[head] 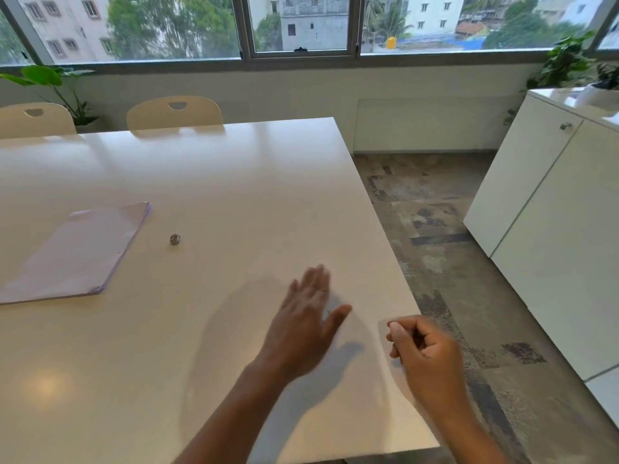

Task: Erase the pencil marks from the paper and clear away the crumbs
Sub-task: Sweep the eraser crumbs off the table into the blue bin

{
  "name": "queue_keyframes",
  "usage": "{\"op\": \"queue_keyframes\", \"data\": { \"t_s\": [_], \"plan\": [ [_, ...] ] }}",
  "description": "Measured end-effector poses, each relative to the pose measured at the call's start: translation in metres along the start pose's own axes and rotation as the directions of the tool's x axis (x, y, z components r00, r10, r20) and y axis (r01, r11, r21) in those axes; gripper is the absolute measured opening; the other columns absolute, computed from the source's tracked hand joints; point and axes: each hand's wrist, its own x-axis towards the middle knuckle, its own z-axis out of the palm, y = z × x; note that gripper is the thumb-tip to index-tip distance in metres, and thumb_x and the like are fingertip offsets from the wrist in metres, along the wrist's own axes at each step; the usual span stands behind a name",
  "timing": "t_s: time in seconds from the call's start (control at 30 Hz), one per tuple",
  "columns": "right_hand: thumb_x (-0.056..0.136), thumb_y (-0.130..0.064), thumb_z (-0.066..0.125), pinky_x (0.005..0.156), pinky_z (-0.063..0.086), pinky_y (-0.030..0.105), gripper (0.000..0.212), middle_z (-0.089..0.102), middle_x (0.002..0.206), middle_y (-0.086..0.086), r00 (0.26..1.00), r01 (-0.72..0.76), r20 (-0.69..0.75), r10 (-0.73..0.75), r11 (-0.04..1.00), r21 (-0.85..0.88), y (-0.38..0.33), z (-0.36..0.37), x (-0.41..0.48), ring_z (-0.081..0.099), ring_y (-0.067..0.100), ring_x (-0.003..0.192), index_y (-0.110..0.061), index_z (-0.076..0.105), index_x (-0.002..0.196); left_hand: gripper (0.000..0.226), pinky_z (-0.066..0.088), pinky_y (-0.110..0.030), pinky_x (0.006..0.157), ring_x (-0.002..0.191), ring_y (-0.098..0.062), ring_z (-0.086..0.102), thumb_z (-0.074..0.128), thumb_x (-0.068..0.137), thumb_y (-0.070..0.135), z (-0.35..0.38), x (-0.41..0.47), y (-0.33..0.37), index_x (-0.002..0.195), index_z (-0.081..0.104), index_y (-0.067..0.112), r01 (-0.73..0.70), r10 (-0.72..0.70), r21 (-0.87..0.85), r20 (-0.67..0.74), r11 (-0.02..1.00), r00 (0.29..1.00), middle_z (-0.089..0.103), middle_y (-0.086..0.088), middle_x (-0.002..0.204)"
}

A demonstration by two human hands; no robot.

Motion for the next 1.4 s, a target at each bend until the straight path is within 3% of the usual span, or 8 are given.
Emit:
{"op": "queue_keyframes", "data": {
  "t_s": [0.17, 0.5, 0.63, 0.77, 0.87, 0.93, 1.27, 1.4],
  "plan": [
    [0.096, -0.016, 0.071, 0.059, 0.058, 0.039, 0.020, 0.071, 0.066, -0.002, 0.999, 0.014, -0.031, -0.016, 0.998, -0.058, 0.004, 0.002, -0.016, 0.067, 0.015, 0.060, -0.029, 0.076, 0.082, 0.117, -0.010, -0.041, 0.130, 0.163, -0.023, -0.013, -0.012, 0.083, 0.085, -0.002, -0.020, -0.039, 0.166, -0.005, 0.004, 0.307, -0.334, 0.252, 0.073, 0.918, 0.940, -0.008, -0.013, 0.176],
    [0.099, -0.018, 0.067, 0.058, 0.059, 0.038, 0.019, 0.072, 0.068, -0.006, 0.991, 0.029, -0.127, -0.039, 0.997, -0.075, -0.002, 0.000, -0.016, 0.070, 0.015, 0.063, -0.027, 0.074, 0.085, 0.078, -0.008, -0.039, 0.132, 0.162, -0.016, -0.013, 0.005, 0.109, 0.062, 0.038, 0.012, 0.050, 0.168, 0.002, 0.012, -0.153, 0.130, 0.098, 0.209, 0.983, 0.969, -0.006, -0.007, 0.177],
    [0.101, -0.016, 0.064, 0.061, 0.061, 0.048, 0.017, 0.074, 0.073, 0.000, 0.978, -0.042, -0.201, 0.049, 0.998, 0.038, -0.003, -0.004, -0.017, 0.068, 0.015, 0.061, -0.018, 0.073, 0.087, 0.065, -0.004, -0.032, 0.132, 0.161, -0.007, -0.009, 0.017, 0.113, 0.049, 0.031, 0.014, 0.049, 0.169, 0.005, 0.018, -0.139, 0.151, -0.135, 0.083, 0.981, 0.985, -0.001, 0.000, 0.177],
    [0.101, -0.016, 0.064, 0.063, 0.061, 0.046, 0.018, 0.074, 0.073, 0.000, 0.971, -0.064, -0.227, 0.076, 0.996, 0.059, -0.004, -0.004, -0.017, 0.068, 0.017, 0.062, -0.018, 0.074, 0.086, 0.067, -0.004, -0.035, 0.132, 0.161, -0.011, -0.011, 0.024, 0.113, 0.047, 0.012, -0.001, 0.017, 0.168, 0.005, 0.016, 0.007, -0.008, -0.037, -0.039, 0.999, 0.999, -0.004, 0.000, 0.175],
    [0.102, -0.015, 0.064, 0.062, 0.061, 0.044, 0.019, 0.073, 0.072, 0.001, 0.974, -0.048, -0.221, 0.058, 0.998, 0.048, -0.002, -0.003, -0.015, 0.068, 0.019, 0.063, -0.018, 0.074, 0.086, 0.082, -0.009, -0.042, 0.131, 0.161, -0.020, -0.018, 0.008, 0.106, 0.063, 0.005, -0.028, 0.002, 0.166, -0.007, 0.009, 0.255, -0.272, 0.146, 0.104, 0.956, 0.957, -0.014, -0.009, 0.175],
    [0.102, -0.014, 0.064, 0.061, 0.060, 0.042, 0.020, 0.073, 0.072, 0.002, 0.976, -0.043, -0.213, 0.053, 0.998, 0.051, -0.002, -0.002, -0.014, 0.068, 0.020, 0.062, -0.017, 0.074, 0.085, 0.088, -0.011, -0.046, 0.131, 0.158, -0.023, -0.026, -0.002, 0.101, 0.067, 0.011, -0.038, 0.007, 0.163, -0.016, 0.007, 0.262, -0.305, 0.235, 0.172, 0.936, 0.937, -0.024, -0.010, 0.172],
    [0.105, -0.004, 0.053, 0.054, 0.052, 0.023, 0.025, 0.068, 0.070, 0.011, 0.959, -0.021, -0.262, 0.110, 0.947, 0.320, -0.005, -0.007, -0.014, 0.058, 0.018, 0.060, -0.002, 0.070, 0.087, 0.072, -0.010, -0.046, 0.131, 0.157, -0.023, -0.030, 0.007, 0.111, 0.051, 0.056, 0.013, 0.087, 0.164, -0.018, 0.009, -0.091, 0.063, 0.102, 0.251, 0.991, 0.966, -0.028, -0.011, 0.171],
    [0.107, -0.004, 0.049, 0.051, 0.049, 0.021, 0.027, 0.067, 0.071, 0.011, 0.960, -0.059, -0.226, 0.167, 0.906, 0.418, -0.003, -0.009, -0.010, 0.057, 0.017, 0.058, 0.002, 0.068, 0.089, 0.069, -0.006, -0.044, 0.132, 0.158, -0.022, -0.027, 0.013, 0.111, 0.043, 0.051, 0.016, 0.078, 0.165, -0.014, 0.010, -0.122, 0.116, 0.048, 0.114, 0.991, 0.987, -0.027, -0.010, 0.171]
  ]
}}
